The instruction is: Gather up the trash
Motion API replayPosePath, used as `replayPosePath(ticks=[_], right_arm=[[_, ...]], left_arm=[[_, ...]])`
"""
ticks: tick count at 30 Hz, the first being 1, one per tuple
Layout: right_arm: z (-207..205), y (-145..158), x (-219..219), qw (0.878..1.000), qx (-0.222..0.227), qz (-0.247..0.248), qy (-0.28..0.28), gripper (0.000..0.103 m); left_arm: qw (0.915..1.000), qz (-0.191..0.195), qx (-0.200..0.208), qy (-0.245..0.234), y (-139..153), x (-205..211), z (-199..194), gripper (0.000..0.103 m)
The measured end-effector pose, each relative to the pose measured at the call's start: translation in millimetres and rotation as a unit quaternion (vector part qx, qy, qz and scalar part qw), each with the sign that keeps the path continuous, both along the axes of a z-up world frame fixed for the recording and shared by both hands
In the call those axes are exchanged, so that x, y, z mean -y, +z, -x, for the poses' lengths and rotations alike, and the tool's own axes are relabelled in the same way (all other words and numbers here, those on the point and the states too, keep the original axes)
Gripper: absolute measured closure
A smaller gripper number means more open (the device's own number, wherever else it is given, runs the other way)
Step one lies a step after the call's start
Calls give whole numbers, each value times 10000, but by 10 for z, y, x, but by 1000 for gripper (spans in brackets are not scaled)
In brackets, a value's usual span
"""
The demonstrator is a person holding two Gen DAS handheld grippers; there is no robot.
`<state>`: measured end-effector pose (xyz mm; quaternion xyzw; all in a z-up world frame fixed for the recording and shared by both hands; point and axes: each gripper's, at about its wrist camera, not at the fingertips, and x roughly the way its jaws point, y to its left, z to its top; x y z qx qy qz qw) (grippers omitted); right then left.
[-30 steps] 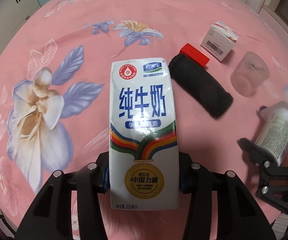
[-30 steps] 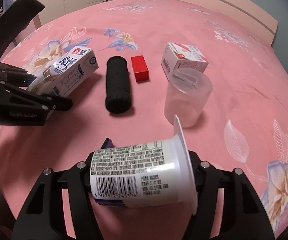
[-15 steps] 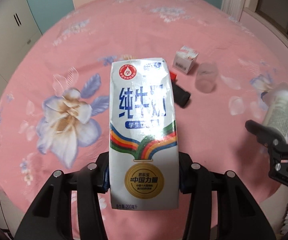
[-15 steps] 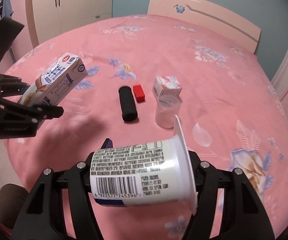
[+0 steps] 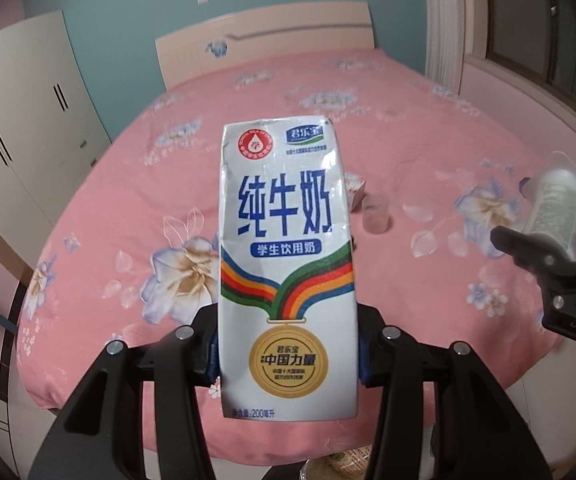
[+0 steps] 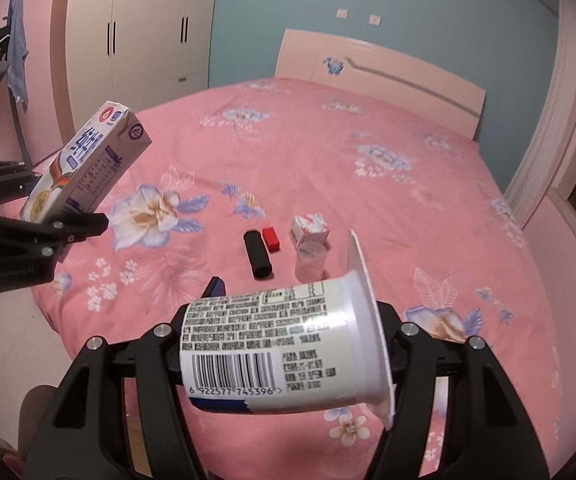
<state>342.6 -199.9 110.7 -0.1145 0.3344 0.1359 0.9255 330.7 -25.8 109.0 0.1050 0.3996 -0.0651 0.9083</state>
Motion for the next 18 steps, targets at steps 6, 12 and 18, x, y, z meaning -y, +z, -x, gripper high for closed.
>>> replayPosePath(ticks=[6, 12, 18], right_arm=[[322, 360, 26, 9995, 268, -156, -60, 40], [658, 568, 34, 9988, 417, -237, -98, 40], [923, 712, 17, 9982, 560, -209, -76, 40]], left_arm=[[9991, -33, 405, -123, 339, 7, 403, 53], [9973, -80, 692, -248, 543, 7, 801, 53], [9955, -98, 887, -313, 653, -8, 1081, 53]])
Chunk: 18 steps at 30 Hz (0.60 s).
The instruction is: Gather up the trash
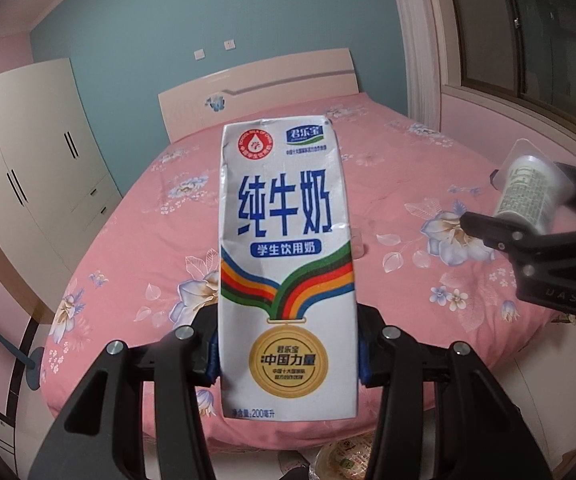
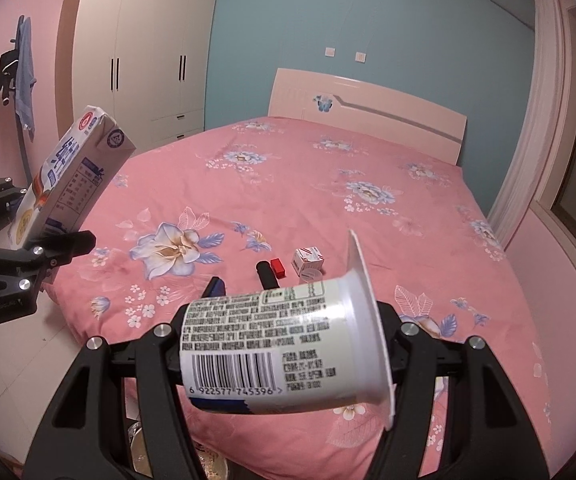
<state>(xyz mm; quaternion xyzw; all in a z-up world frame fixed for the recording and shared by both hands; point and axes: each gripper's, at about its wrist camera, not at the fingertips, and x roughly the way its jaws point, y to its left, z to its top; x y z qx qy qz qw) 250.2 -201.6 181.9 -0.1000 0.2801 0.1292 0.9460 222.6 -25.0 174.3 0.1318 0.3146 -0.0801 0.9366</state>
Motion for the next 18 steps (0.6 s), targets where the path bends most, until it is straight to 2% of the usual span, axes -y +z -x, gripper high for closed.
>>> replayPosePath(ticks=[10, 18], right_arm=[[323, 81, -77, 9999, 107, -4, 121, 40], [440, -71, -202, 9996, -19, 66, 264, 40]], left_arm=[[9999, -2, 128, 7, 9, -60, 304, 53], [10000, 4, -53, -5, -211, -36, 356, 53]])
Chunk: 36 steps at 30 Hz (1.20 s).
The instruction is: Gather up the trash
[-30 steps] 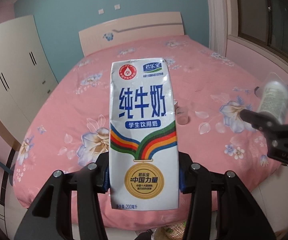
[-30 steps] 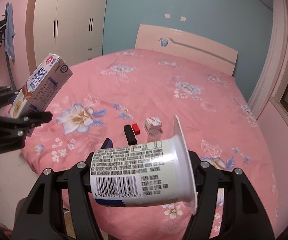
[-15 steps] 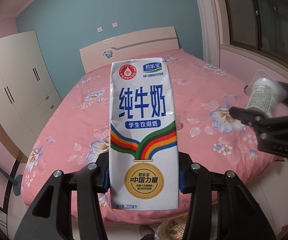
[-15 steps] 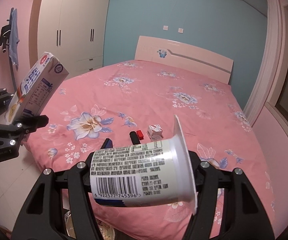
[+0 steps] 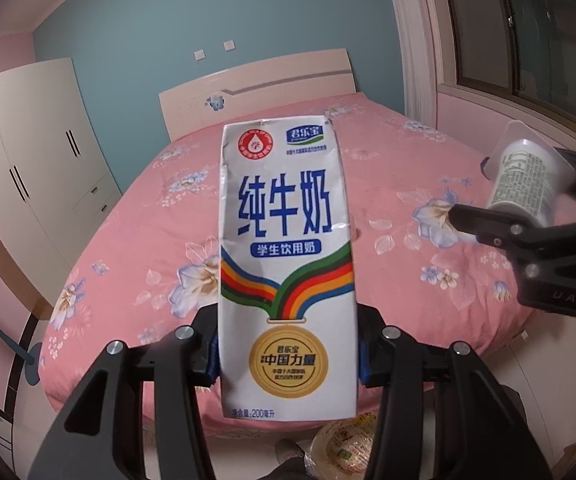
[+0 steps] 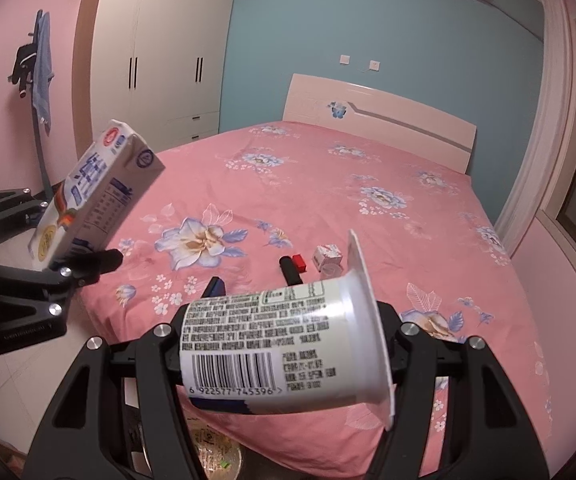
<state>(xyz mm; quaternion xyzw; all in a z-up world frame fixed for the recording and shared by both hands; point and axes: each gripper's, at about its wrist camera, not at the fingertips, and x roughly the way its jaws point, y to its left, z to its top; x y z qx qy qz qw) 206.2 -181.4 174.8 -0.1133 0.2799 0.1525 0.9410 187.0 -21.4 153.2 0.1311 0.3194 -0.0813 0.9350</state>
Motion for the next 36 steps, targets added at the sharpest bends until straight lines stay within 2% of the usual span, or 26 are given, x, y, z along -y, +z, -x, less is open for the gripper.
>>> replayPosePath(ticks=[21, 29, 36], right_arm=[[-66, -1114, -173, 9946, -1020, 116, 177, 40], [-80, -1637, -244, 9883, -1496, 149, 264, 40], [-70, -2210, -348, 9781, -2031, 294, 345, 40]], left_arm=[[9949, -156, -982, 180, -1107, -241, -19, 53], [9902, -218, -1366, 194, -1565, -246, 9, 53], [9841, -233, -1752, 196, -2013, -259, 23, 53]])
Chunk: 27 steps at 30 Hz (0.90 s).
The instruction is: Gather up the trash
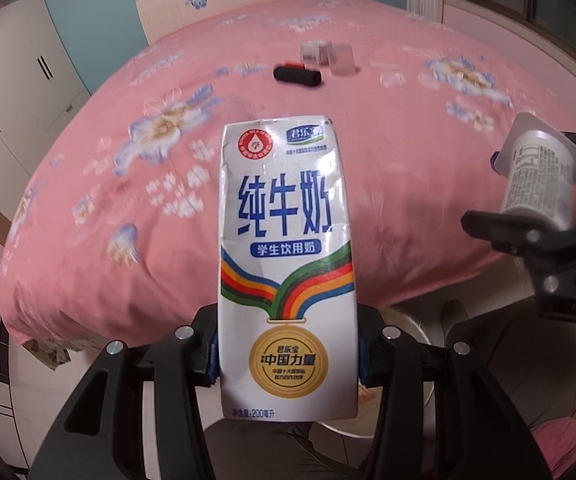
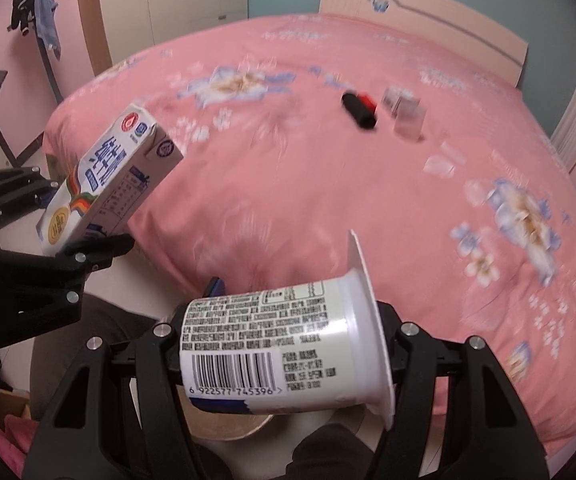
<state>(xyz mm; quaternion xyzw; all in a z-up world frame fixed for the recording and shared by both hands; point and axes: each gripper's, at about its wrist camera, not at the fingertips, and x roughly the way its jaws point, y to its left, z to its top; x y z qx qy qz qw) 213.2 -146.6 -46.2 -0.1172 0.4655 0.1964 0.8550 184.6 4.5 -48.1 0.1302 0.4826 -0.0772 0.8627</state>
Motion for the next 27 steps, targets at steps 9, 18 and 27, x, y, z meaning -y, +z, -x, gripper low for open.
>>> replayPosePath(ticks=[9, 18, 27], right_arm=[[66, -614, -85, 9983, -563, 80, 97, 40], [119, -1207, -158, 9941, -1070, 141, 142, 40], [166, -1655, -227, 9884, -1474, 241, 259, 40]], left_arm=[[9985, 21, -550, 34, -573, -15, 55, 53], [9931, 88, -1158, 164, -1160, -50, 84, 53], [9857, 28, -1675, 160, -1645, -30, 87, 53]])
